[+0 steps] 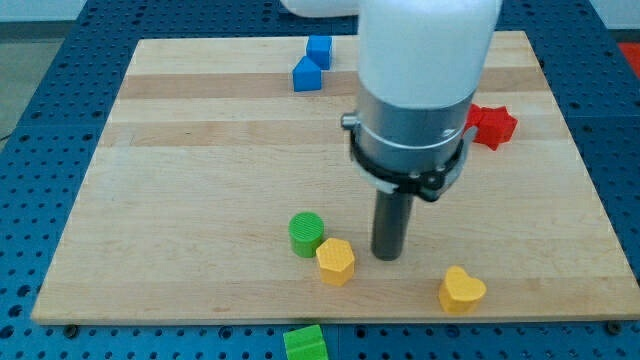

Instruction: Push the yellow heart closer to the yellow hexagon

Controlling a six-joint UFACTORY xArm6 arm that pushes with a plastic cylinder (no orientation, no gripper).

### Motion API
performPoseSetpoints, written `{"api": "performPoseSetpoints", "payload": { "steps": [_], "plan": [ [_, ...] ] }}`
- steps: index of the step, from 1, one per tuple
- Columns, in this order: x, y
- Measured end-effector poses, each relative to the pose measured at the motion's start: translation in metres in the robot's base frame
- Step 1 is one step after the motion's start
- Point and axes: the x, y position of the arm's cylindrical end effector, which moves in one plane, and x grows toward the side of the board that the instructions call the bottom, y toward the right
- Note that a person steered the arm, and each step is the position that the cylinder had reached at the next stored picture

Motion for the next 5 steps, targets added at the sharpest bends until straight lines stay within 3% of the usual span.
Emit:
{"api": "performPoseSetpoints", "payload": {
  "steps": [1, 2, 3, 5],
  "plan": [
    [0.005, 0.099],
    [0.064, 0.122],
    [0.064, 0.109],
    [0.064, 0.002]
  ]
}}
